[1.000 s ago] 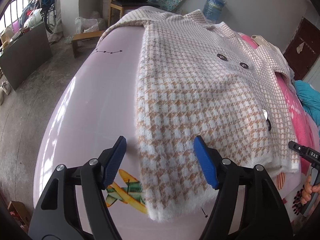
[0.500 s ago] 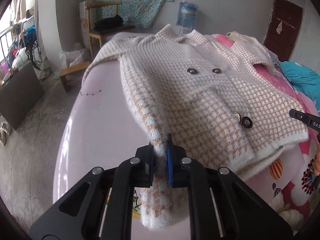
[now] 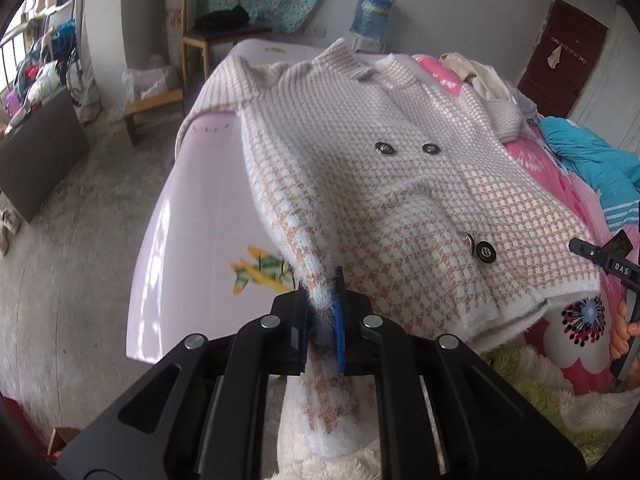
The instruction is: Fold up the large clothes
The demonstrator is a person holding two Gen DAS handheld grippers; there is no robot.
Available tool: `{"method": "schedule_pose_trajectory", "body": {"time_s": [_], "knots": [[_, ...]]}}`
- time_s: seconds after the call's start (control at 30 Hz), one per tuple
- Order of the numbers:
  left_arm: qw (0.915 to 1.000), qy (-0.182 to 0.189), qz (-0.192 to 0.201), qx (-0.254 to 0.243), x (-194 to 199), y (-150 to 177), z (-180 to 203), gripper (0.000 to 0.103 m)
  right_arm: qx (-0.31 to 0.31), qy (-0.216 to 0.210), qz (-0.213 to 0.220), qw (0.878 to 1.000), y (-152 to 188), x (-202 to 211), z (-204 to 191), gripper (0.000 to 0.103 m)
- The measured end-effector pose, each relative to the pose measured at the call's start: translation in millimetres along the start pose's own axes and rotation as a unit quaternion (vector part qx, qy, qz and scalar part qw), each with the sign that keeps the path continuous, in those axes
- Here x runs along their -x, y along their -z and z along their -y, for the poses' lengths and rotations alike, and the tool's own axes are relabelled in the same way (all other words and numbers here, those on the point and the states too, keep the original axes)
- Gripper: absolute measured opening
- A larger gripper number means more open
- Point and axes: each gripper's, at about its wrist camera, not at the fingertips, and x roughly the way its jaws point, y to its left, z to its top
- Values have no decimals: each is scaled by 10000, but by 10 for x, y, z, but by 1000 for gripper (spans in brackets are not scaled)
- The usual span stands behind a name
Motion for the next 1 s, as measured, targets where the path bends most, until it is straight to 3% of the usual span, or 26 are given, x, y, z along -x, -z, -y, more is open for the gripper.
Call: {"method": "schedule_pose_trajectory", "body": {"time_s": [0.1,0.17,0.2,0.23,0.33,0.5,0.53,0.63,0.77,0.93,1.0], "knots": [[9988,-157,-412,197,-233,153,-120,17,-132,354,-427,9984,122,-163,111,30],[9983,-256,-471,243,-299,159,-177,24,-178,437,-334,9983,78,-87,161,35],[9984,-262,-432,255,-297,140,-203,27,-156,476,-212,9985,19,-30,174,45],[9987,-255,-351,265,-274,103,-229,36,-96,529,-58,9985,-50,37,161,56],[9992,-308,-12,243,-197,-39,-242,57,281,530,281,9978,-323,117,-18,66],[9984,-370,291,312,-257,-512,-276,76,611,115,342,9975,-888,-230,-541,78],[9978,-441,357,337,-280,-610,-311,81,668,10,356,9971,-984,-320,-669,85],[9950,-722,509,458,-343,-894,-454,83,897,-319,361,9948,-1210,-650,-1066,89],[9908,-696,590,996,-510,-1285,-856,83,1365,-400,26,9898,-1390,-1196,-1580,89],[9788,-378,499,1952,-915,-1685,-1561,83,1756,-457,-246,9831,-1481,-1745,-1971,89],[9674,-75,256,2520,-1167,-1761,-1908,83,1799,-435,-365,9820,-1492,-1920,-2042,88]]}}
